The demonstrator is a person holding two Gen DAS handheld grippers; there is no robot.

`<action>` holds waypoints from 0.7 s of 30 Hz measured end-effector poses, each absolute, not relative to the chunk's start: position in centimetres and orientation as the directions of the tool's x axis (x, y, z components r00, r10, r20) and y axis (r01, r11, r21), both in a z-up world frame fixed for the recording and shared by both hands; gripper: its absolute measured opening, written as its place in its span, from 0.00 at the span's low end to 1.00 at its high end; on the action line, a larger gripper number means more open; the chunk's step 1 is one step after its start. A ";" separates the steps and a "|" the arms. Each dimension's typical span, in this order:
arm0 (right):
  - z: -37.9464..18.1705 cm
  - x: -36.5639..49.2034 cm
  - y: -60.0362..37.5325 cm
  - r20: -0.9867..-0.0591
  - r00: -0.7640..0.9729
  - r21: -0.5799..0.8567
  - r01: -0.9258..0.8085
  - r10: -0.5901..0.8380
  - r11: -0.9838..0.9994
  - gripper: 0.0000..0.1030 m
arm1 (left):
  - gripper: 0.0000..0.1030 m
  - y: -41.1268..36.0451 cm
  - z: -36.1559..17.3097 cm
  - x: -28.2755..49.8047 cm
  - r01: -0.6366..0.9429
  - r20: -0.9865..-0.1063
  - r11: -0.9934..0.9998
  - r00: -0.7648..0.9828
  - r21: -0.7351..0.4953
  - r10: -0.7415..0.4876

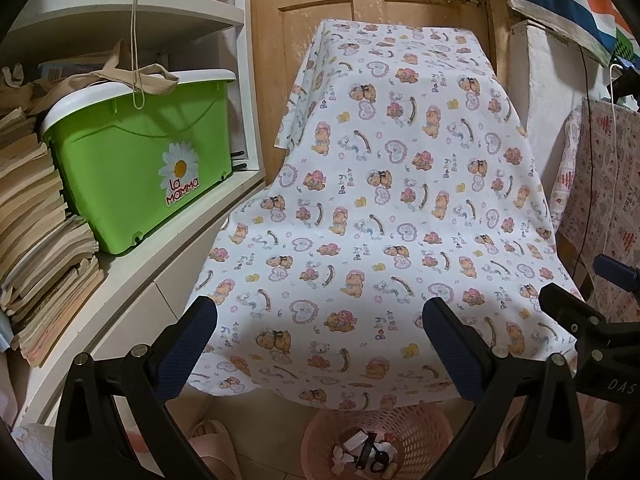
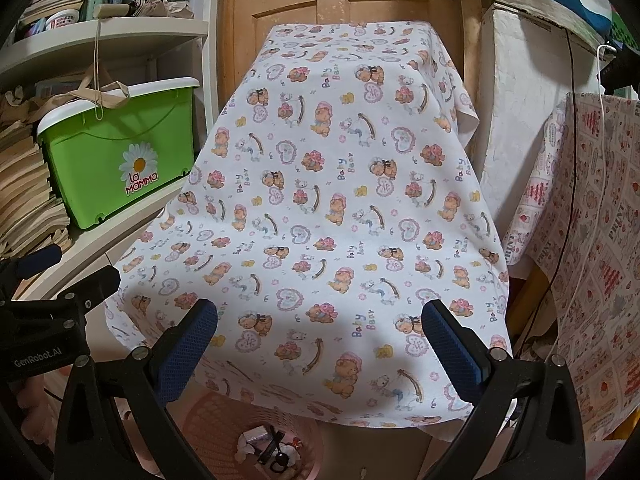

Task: Collect trash

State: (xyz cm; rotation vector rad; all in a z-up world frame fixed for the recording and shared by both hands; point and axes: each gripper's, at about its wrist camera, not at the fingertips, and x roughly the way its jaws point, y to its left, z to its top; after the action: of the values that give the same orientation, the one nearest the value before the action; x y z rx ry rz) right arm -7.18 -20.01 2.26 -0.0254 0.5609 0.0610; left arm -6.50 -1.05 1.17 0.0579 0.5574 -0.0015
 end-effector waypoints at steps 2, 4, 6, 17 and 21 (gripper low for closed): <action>2.3 -7.2 -20.1 -0.531 0.846 -0.007 -0.063 0.050 0.998 1.00 | 0.99 -1.1 1.2 -6.5 0.020 -0.527 0.998 0.850 0.056 0.013; 2.3 -7.2 -20.0 -0.533 0.845 -0.006 -0.065 0.052 0.998 1.00 | 0.99 -1.0 1.2 -6.5 0.025 -0.527 0.998 0.850 0.056 0.008; 2.3 -7.2 -20.1 -0.533 0.845 -0.004 -0.065 0.053 0.998 1.00 | 0.99 -1.0 1.2 -6.5 0.025 -0.528 0.998 0.849 0.057 0.008; 2.3 -7.2 -20.3 -0.530 0.846 0.001 -0.069 0.059 0.998 1.00 | 0.99 -1.2 1.2 -6.6 0.029 -0.523 0.997 0.852 0.065 0.009; 2.3 -7.2 -20.2 -0.531 0.846 -0.001 -0.068 0.057 0.998 1.00 | 0.99 -1.0 1.2 -6.7 0.025 -0.518 0.997 0.855 0.067 0.013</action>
State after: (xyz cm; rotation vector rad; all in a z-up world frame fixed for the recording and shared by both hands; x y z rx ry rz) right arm -7.23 -20.22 2.33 -0.0201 0.5591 0.0661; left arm -6.65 -1.00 1.18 0.0725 0.5450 -0.0062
